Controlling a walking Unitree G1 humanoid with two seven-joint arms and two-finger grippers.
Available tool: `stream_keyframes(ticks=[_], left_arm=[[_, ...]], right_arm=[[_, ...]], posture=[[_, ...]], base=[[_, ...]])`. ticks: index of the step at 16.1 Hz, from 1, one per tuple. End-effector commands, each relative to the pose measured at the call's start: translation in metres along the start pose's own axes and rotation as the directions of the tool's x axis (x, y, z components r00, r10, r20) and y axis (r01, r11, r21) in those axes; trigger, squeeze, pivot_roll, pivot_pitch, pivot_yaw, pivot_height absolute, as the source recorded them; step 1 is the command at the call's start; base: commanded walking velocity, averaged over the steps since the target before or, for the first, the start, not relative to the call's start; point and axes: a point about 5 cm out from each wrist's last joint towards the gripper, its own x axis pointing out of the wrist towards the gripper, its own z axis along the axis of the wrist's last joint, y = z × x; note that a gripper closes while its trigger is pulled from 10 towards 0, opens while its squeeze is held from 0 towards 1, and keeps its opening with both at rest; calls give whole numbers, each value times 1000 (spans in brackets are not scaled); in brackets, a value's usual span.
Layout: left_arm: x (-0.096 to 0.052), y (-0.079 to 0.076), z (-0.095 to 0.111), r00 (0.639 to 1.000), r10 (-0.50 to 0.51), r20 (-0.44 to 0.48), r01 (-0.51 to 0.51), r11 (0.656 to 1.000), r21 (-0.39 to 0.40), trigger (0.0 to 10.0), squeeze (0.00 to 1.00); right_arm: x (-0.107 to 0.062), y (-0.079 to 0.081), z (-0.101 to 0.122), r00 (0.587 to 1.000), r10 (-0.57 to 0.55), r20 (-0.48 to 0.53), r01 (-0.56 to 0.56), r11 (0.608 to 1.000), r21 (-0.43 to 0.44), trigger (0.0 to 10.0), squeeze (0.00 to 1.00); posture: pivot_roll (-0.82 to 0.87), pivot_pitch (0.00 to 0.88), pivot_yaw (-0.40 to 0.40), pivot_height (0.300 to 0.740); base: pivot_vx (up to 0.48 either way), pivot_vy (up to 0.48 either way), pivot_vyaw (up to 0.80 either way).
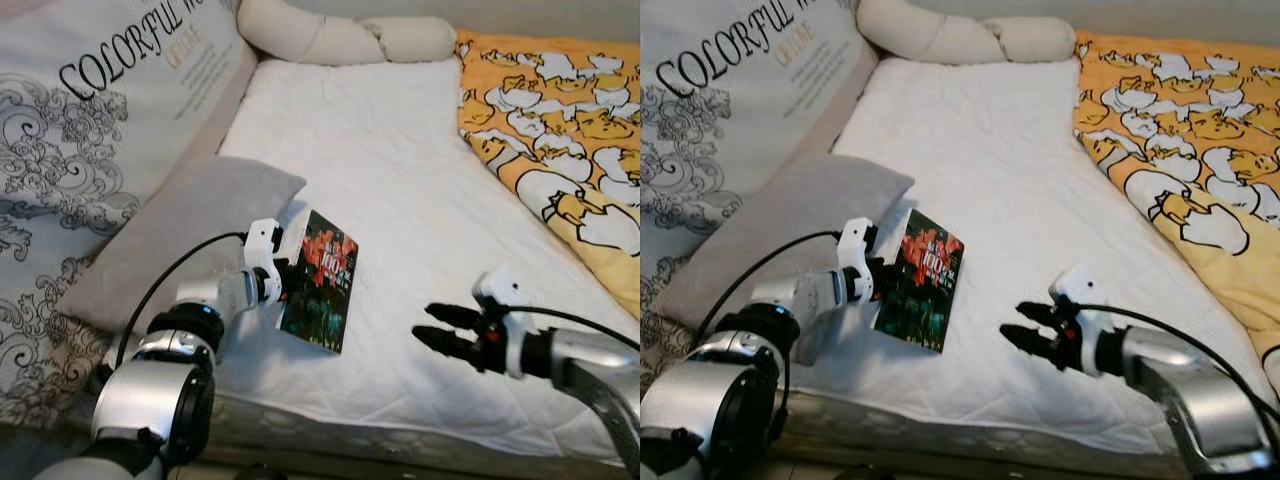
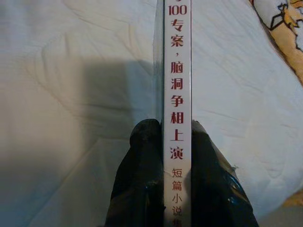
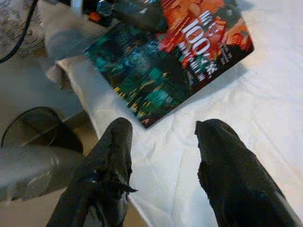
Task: Clean up the room
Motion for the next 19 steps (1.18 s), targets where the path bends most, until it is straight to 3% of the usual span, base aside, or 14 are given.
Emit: stream_keyframes(ticks=[1, 4, 6, 8, 10, 11, 12, 13, 19], left_arm=[[1, -2, 10, 999, 22, 35, -24, 998, 52, 10000, 0], [0, 4, 16, 994, 83, 73, -95, 978, 187, 10000, 0], [0, 3, 21, 989, 93, 117, -117, 969, 215, 10000, 0], [2, -10, 37, 979, 15, 204, -51, 984, 173, 10000, 0], [6, -37, 59, 933, -176, 313, 156, 984, 88, 10000, 0], [7, -44, 65, 917, -208, 341, 203, 978, 50, 10000, 0], [8, -46, 66, 917, -206, 340, 206, 978, 38, 10000, 0], [11, -44, 58, 946, -168, 277, 150, 985, 87, 10000, 0], [16, -30, 29, 992, -44, 122, 16, 975, 220, 10000, 0]], right_arm=[[-5, 1, 4, 1000, 6, -1, -6, 1000, -15, 10000, 0], [-10, 3, 6, 1000, -2, -21, 2, 1000, -21, 10000, 0], [-14, 5, 6, 1000, -11, -29, 10, 1000, -19, 10000, 0], [-17, 8, 7, 999, -15, -31, 14, 1000, -17, 10000, 0], [-20, 9, 7, 999, -22, -34, 22, 1000, -8, 10000, 0], [-22, 9, 7, 999, -25, -39, 25, 1000, -7, 10000, 0], [-23, 10, 7, 999, -26, -41, 26, 1000, -6, 10000, 0], [-26, 11, 8, 999, -26, -47, 26, 1000, -4, 10000, 0], [-31, 23, 5, 997, -7, -80, 8, 1000, 9, 10000, 0]], posture=[[-197, 0, 45, 740], [-230, 0, 35, 740], [-241, 0, 28, 740], [-256, 0, 24, 740], [-267, 0, 24, 740], [-274, 0, 25, 740], [-281, 0, 26, 740], [-291, 0, 26, 740], [-324, 47, 20, 740]], base=[[0, 0, 0], [0, 0, 0], [0, 0, 0], [0, 0, 0], [0, 0, 0], [0, 0, 0], [0, 0, 0], [0, 0, 0], [0, 0, 0]])
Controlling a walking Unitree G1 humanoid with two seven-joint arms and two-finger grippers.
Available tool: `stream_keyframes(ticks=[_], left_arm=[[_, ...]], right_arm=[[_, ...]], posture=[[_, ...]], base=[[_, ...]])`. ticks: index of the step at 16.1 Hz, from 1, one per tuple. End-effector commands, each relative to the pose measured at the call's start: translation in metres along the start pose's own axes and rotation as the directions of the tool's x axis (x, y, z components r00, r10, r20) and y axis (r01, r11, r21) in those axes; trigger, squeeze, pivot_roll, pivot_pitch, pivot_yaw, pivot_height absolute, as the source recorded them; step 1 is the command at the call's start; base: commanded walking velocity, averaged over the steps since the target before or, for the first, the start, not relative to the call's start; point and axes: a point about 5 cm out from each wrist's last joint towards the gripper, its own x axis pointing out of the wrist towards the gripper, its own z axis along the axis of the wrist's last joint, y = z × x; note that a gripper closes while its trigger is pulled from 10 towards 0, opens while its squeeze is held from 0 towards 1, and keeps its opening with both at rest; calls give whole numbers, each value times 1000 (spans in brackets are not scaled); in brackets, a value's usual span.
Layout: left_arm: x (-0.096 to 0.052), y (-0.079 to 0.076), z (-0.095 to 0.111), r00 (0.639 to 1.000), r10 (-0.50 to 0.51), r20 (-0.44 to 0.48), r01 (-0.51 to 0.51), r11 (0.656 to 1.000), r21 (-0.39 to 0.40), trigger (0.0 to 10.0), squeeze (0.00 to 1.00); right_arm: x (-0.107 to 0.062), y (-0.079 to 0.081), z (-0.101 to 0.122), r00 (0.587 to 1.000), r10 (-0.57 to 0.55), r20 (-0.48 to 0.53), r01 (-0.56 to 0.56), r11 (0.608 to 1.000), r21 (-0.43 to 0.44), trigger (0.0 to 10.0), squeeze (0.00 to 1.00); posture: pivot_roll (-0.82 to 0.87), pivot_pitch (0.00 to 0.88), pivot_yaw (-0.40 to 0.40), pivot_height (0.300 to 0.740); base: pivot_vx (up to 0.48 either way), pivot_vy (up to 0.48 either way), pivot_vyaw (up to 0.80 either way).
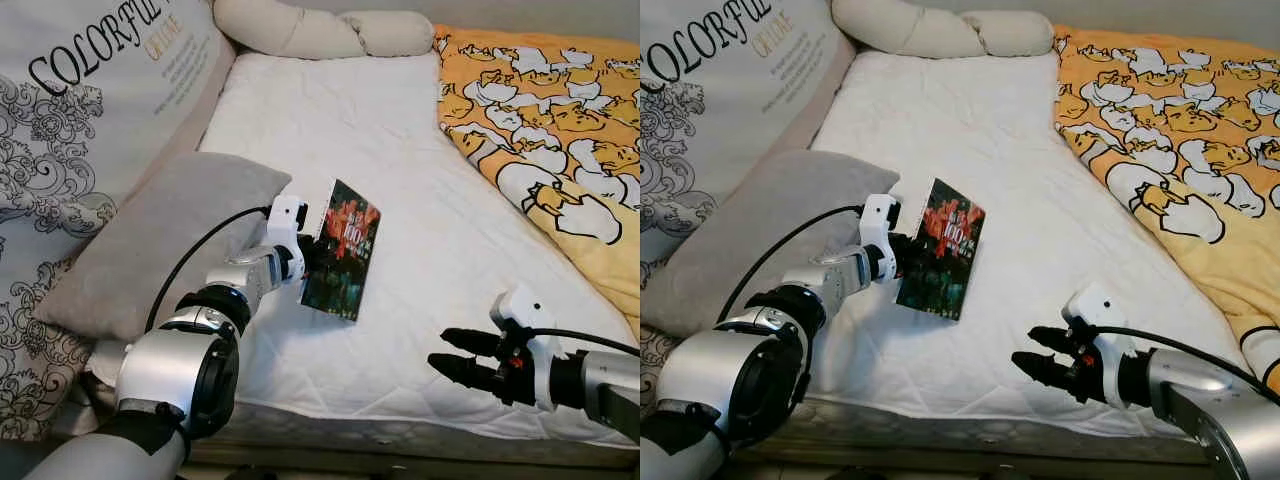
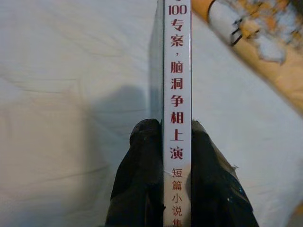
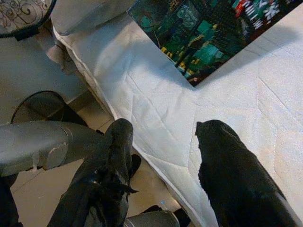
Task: Clean up the room
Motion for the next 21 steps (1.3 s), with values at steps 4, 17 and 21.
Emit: stream_keyframes(ticks=[4, 17, 21], left_arm=[[-1, 7, -18, 992, 105, -73, -95, 986, 137, 10000, 0], [-16, 34, -30, 959, 272, -80, -263, 959, 106, 10000, 1000], [-31, 54, -31, 935, 353, -40, -339, 919, 200, 10000, 976]], right_arm=[[-1, 8, 5, 1000, -1, -4, 1, 1000, -21, 10000, 0], [6, 1, 13, 996, -81, 29, 83, 994, -68, 10000, 0], [9, -2, 17, 995, -93, 47, 97, 993, -74, 10000, 0]], posture=[[-337, 55, 24, 740], [-336, 41, 8, 740], [-333, 35, 10, 740]], base=[[0, 0, 0], [0, 0, 0], [0, 0, 0]])
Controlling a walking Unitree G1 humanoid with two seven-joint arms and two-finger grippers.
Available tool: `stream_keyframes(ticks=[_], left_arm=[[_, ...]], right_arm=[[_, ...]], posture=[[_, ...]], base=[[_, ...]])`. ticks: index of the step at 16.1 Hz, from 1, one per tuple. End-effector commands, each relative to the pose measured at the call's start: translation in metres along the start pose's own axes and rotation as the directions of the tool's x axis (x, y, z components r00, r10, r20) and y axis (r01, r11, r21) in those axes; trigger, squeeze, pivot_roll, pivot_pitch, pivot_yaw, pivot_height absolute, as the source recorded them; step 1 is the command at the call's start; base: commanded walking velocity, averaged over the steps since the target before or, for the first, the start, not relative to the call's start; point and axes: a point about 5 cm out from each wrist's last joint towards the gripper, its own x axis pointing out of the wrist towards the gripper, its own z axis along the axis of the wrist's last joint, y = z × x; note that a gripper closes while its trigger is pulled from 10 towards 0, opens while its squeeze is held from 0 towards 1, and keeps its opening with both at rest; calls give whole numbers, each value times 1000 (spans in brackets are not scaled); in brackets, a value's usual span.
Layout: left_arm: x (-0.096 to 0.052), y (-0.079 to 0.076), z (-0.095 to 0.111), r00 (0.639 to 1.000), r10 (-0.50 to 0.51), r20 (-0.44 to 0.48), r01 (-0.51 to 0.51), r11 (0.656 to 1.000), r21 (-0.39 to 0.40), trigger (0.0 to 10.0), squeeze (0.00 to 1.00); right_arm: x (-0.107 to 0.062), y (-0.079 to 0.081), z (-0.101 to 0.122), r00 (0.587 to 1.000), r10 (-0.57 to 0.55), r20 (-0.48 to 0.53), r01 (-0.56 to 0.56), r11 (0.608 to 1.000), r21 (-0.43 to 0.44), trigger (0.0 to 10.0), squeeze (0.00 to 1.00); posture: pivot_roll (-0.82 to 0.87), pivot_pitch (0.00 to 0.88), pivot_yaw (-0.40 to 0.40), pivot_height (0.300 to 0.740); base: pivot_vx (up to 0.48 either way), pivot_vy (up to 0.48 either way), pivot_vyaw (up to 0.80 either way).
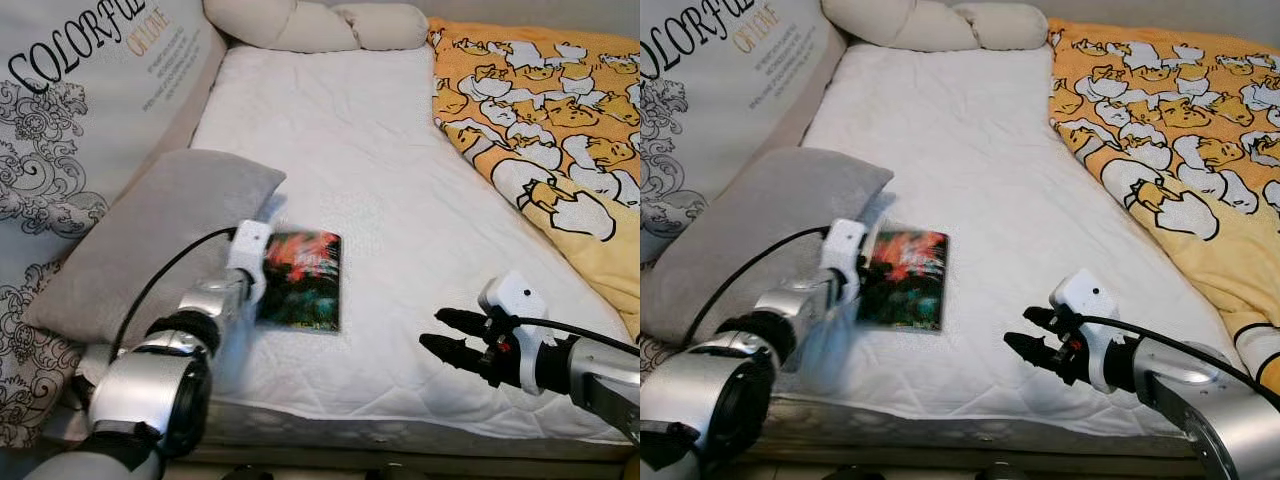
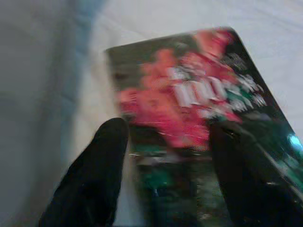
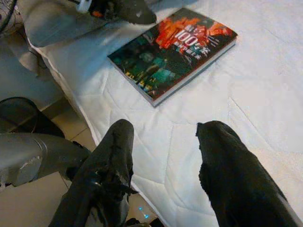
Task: Clean up the room
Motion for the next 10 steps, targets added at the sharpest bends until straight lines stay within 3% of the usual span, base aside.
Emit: stream_keyframes(ticks=[1, 3, 6, 7, 8, 9, 10], left_arm=[[-2, 5, 5, 999, 30, 46, -32, 999, 37, 10000, 0], [-4, 11, 13, 992, 45, 115, -54, 996, 75, 10000, 0], [-5, -3, 41, 953, -115, 280, 108, 993, 39, 10000, 0], [-6, -10, 51, 923, -164, 348, 182, 983, -22, 10000, 0], [-8, -14, 56, 895, -183, 406, 224, 973, -56, 10000, 545], [-12, -15, 55, 883, -168, 439, 225, 971, -81, 10000, 1000], [-18, -18, 51, 879, -139, 456, 218, 968, -125, 10000, 1000]], right_arm=[[2, -2, 0, 1000, -11, 1, 11, 1000, -8, 10000, 0], [7, -4, -2, 999, -34, 7, 34, 999, -5, 10000, 0], [22, -21, -7, 979, -202, 42, 198, 977, 78, 10000, 0], [29, -28, -4, 961, -266, 79, 256, 960, 115, 10000, 0], [34, -30, -2, 948, -297, 118, 281, 951, 131, 10000, 1000], [41, -32, 1, 932, -333, 145, 315, 939, 137, 10000, 1000], [45, -35, 3, 912, -375, 166, 358, 926, 122, 10000, 1000]], posture=[[-330, 26, 10, 740], [-306, 5, 3, 740], [-218, 0, 1, 740], [-189, 0, 16, 740], [-174, 0, 29, 740], [-162, 0, 46, 740], [-151, 0, 54, 740]], base=[[0, 0, 0], [0, 0, 0], [0, 0, 0], [0, 0, 0], [0, 0, 0], [0, 0, 0], [0, 0, 0]])
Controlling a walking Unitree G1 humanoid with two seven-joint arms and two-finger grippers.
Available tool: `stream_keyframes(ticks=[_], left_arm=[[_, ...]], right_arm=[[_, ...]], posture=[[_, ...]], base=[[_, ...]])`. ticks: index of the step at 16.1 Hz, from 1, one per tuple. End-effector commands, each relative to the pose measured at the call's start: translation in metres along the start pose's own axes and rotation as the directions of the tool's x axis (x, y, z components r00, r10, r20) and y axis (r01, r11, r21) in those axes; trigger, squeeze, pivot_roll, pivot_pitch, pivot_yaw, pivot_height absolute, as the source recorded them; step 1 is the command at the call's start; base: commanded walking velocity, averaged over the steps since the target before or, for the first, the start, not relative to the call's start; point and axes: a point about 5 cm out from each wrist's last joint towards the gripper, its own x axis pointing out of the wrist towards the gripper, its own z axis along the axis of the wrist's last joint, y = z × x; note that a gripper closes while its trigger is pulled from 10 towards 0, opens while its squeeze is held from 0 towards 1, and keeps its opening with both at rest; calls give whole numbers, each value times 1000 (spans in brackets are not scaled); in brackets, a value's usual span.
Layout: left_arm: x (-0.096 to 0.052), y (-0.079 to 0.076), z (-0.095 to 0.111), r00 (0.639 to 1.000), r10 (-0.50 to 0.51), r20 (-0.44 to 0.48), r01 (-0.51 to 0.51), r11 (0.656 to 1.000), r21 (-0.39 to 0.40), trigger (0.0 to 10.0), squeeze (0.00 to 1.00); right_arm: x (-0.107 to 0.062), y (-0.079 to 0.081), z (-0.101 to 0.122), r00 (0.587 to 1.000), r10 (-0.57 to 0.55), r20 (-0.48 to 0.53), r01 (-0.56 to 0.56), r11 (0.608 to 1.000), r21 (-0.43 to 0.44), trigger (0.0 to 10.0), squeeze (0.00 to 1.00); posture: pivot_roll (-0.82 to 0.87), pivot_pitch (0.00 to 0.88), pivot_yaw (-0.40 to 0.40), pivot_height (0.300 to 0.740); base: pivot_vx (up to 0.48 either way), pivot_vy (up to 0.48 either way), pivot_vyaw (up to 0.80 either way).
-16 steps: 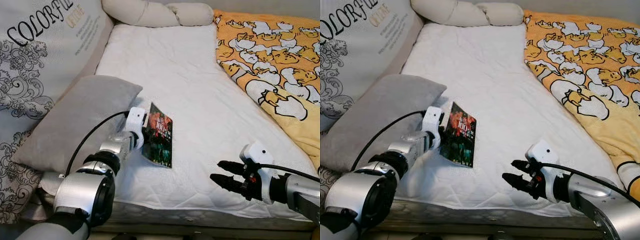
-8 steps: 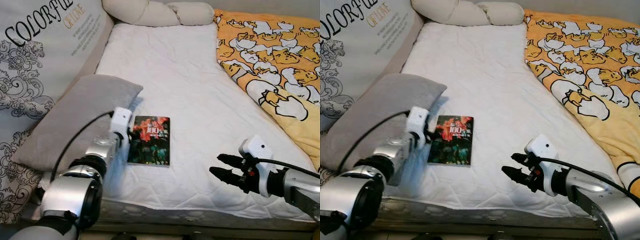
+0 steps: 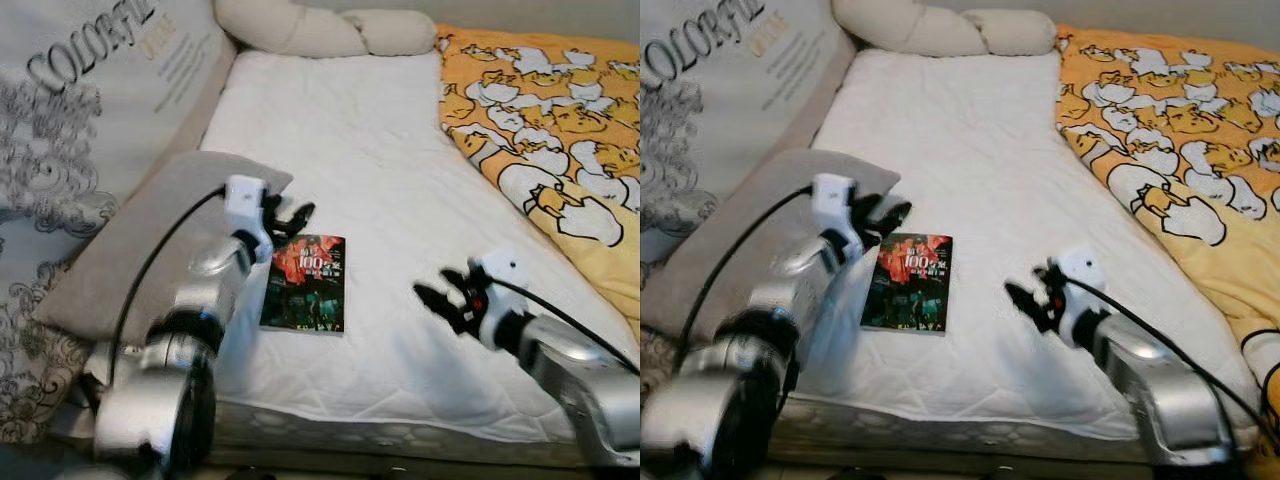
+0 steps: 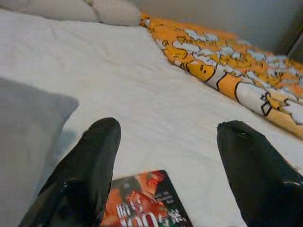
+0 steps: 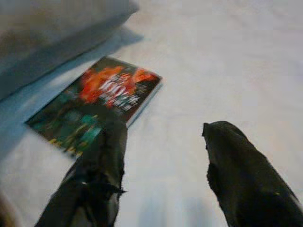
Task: Clean up the room
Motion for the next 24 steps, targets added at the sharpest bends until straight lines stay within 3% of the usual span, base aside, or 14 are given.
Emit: stream_keyframes(ticks=[1, 3, 5, 6, 10, 13, 21, 24], left_arm=[[-8, -2, -2, 999, 43, 9, -44, 999, 15, 10000, 1000], [-20, -1, -4, 994, 104, 40, -105, 994, 24, 10000, 1000], [-35, -6, -3, 987, 152, 58, -152, 988, -5, 10000, 1000], [-40, -7, -4, 984, 167, 57, -168, 986, 22, 10000, 1000], [-66, -13, -16, 981, 192, -20, -186, 968, 167, 10000, 1000], [-80, -9, -19, 972, 230, -52, -217, 958, 188, 10000, 1000], [-90, -8, -18, 964, 258, -72, -241, 953, 186, 10000, 1000], [-93, -12, -23, 961, 257, -106, -240, 959, 149, 10000, 1000]], right_arm=[[4, -6, 4, 996, -77, 44, 79, 996, -39, 10000, 1000], [10, -5, 6, 993, -98, 70, 98, 995, 5, 10000, 1000], [16, -12, 5, 967, -238, 96, 236, 971, 23, 10000, 1000], [18, -13, 1, 959, -273, 78, 271, 962, 42, 10000, 1000], [22, 0, -15, 963, -266, 54, 264, 964, 39, 10000, 1000], [23, 14, -22, 967, -248, 53, 245, 968, 58, 10000, 1000], [20, 18, -26, 963, -266, 47, 263, 963, 66, 10000, 1000], [21, 19, -29, 967, -255, 16, 253, 965, 67, 10000, 1000]], posture=[[-144, 0, 58, 740], [-133, 0, 61, 740], [-110, 0, 54, 740], [-90, 0, 45, 740], [-63, 0, 24, 740], [-52, 0, 14, 740], [-54, 0, 3, 740], [-43, 0, -9, 740]], base=[[0, 0, 0], [0, -157, 0], [0, -480, 0], [0, -480, 0], [0, -480, 0], [0, -480, 0], [0, -480, 0], [0, 160, -267]])
